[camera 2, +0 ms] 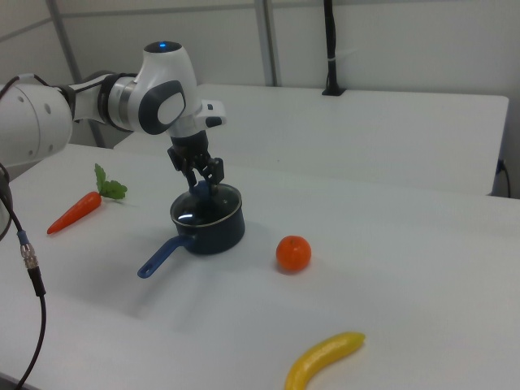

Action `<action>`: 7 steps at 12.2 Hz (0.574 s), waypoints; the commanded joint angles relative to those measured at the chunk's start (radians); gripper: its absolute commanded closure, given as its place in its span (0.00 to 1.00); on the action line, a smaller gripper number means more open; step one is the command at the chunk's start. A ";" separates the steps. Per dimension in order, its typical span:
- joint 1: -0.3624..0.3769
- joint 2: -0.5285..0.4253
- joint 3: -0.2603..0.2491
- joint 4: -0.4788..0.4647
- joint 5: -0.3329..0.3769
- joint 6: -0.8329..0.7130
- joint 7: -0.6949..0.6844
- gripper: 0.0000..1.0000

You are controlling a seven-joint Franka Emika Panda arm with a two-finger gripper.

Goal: Open lid
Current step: 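Close the gripper on the blue knob and lift the glass lid, then carry the glass lid away from the saucepan toward the banana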

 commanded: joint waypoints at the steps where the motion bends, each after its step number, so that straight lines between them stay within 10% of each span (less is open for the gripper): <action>1: -0.001 -0.040 0.003 -0.001 -0.011 -0.041 0.025 0.69; 7: -0.091 -0.198 0.034 -0.112 -0.006 -0.061 0.009 0.70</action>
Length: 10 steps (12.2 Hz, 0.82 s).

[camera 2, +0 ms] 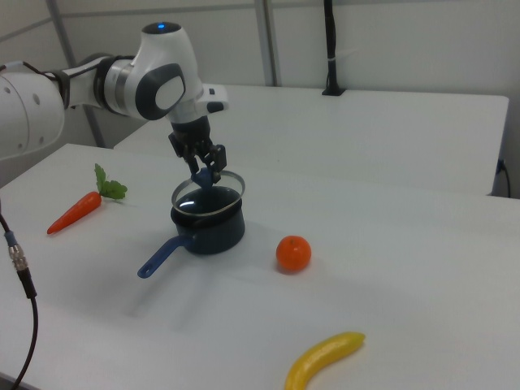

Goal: Open lid
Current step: 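Carry the glass lid away from the saucepan toward the banana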

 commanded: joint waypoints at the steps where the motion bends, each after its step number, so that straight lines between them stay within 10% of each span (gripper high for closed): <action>1: -0.125 -0.181 0.063 -0.157 -0.008 -0.041 -0.017 0.70; 5: -0.338 -0.298 0.117 -0.321 -0.006 -0.084 -0.152 0.70; 10: -0.417 -0.351 0.119 -0.526 -0.032 -0.015 -0.298 0.71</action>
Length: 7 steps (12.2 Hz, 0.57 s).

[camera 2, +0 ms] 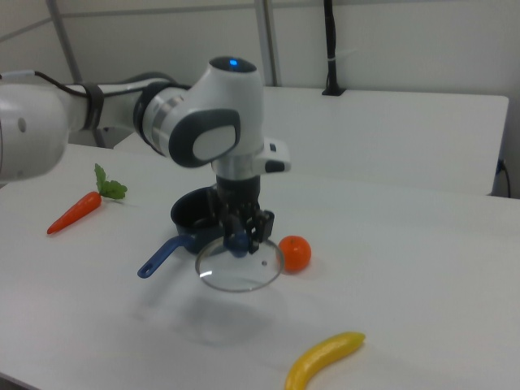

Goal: Open lid
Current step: 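Carry the glass lid away from the saucepan toward the banana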

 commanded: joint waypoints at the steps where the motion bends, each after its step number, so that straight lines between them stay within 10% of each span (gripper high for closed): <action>1: -0.018 -0.064 0.021 -0.159 -0.062 0.102 -0.043 0.71; 7: -0.056 0.031 0.015 -0.210 -0.111 0.292 -0.045 0.71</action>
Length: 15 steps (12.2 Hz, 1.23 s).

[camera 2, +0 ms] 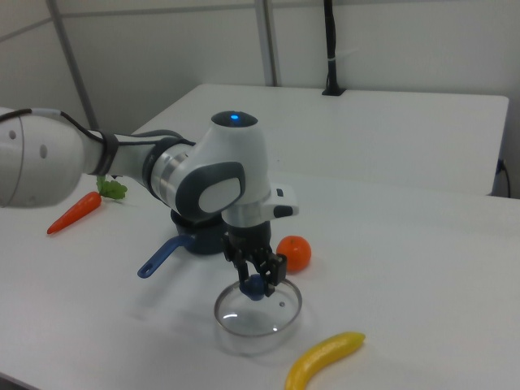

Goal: Open lid
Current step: 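Lower the lid onto the table beside the tangerine and release it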

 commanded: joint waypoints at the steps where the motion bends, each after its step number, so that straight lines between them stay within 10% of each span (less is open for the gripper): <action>1: -0.027 0.045 0.006 -0.009 -0.015 0.084 -0.018 0.71; 6: -0.041 0.059 0.008 -0.009 -0.015 0.107 -0.018 0.61; 10: -0.036 0.031 0.006 0.012 -0.014 0.047 0.014 0.00; 15: 0.114 -0.087 0.001 0.226 -0.015 -0.380 0.127 0.00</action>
